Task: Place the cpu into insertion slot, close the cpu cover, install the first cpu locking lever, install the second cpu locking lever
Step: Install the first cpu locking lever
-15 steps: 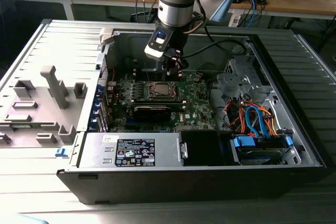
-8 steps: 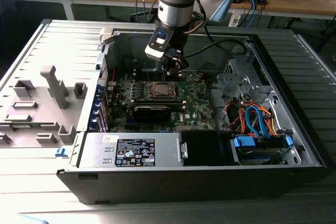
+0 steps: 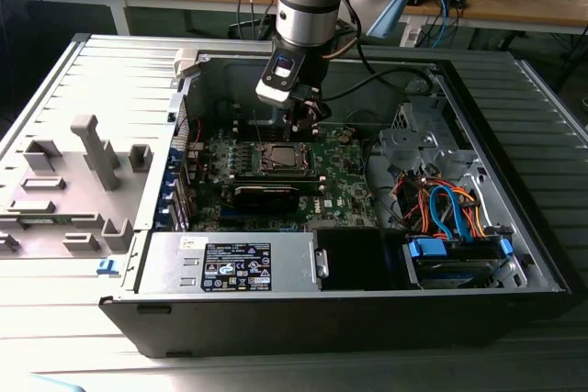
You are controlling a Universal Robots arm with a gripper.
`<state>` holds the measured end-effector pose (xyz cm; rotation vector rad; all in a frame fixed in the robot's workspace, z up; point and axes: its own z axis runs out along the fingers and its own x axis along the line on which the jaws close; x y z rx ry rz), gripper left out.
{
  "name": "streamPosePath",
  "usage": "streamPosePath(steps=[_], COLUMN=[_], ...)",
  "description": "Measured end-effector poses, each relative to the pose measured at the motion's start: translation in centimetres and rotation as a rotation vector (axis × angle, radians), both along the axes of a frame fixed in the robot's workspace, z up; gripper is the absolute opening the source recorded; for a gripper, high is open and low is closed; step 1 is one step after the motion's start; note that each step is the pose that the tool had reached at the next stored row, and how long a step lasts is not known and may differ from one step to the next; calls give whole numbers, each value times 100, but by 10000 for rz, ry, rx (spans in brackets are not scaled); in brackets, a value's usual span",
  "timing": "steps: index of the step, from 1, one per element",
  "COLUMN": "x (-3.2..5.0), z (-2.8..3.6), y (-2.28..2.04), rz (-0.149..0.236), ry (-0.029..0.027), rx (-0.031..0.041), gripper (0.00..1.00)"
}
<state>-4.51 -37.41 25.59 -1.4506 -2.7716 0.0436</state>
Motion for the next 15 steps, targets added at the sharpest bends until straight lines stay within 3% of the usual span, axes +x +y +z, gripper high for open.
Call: streamPosePath(steps=[15], x=[0], z=[0], y=[0], rz=[344], ry=[0], rx=[0], gripper=[11])
